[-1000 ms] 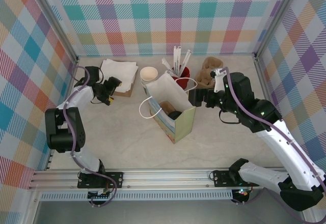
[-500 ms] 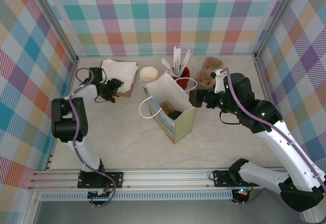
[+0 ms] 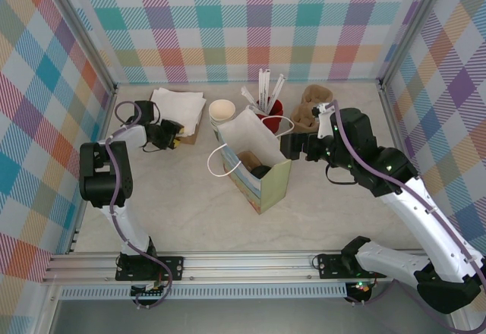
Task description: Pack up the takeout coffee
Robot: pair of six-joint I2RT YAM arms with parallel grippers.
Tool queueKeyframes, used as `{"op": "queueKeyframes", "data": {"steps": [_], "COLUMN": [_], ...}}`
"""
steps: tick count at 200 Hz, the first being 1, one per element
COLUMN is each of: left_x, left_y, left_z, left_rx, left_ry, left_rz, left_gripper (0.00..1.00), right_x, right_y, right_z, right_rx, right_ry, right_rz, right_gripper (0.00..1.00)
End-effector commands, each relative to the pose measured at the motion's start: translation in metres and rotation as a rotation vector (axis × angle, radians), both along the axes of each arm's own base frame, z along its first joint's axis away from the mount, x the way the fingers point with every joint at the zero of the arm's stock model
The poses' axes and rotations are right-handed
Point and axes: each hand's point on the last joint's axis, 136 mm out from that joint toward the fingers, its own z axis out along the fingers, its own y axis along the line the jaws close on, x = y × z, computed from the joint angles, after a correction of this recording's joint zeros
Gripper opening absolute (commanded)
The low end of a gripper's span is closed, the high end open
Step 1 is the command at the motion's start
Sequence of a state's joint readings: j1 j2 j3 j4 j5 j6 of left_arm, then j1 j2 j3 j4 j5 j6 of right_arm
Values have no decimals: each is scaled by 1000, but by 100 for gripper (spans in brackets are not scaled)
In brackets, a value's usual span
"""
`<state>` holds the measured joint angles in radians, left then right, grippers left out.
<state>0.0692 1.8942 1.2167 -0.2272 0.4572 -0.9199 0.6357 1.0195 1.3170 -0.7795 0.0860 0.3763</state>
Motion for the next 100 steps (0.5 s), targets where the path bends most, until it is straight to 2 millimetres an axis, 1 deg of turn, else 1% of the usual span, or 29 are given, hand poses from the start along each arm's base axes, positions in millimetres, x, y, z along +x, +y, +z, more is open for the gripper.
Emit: {"op": "queueKeyframes", "data": {"steps": [1, 35, 68, 93, 95, 100], "left_x": [11, 11, 13, 13, 9, 8], "left_y": [6, 8, 8, 9, 8, 8], "left_z": [15, 23, 32, 35, 32, 31], "left_rx": [-5, 20, 32, 33, 31, 30], "left_ry": [-46, -55, -77, -83, -59, -52], "left_rz": [-4, -17, -24, -23, -26, -25], "left_gripper": [35, 30, 27, 23, 23, 22], "right_x": [1, 2, 3, 2, 2, 2], "right_y": [7, 8, 9, 9, 9, 9], "right_z": [2, -1, -3, -5, -5, -4], "right_rx": [7, 3, 1, 0, 1, 1], "right_ry": [-15, -8, 1, 6, 6, 5], "right_rz": [29, 32, 32, 31, 32, 31], "right_gripper": [100, 100, 100, 100, 100, 100]}}
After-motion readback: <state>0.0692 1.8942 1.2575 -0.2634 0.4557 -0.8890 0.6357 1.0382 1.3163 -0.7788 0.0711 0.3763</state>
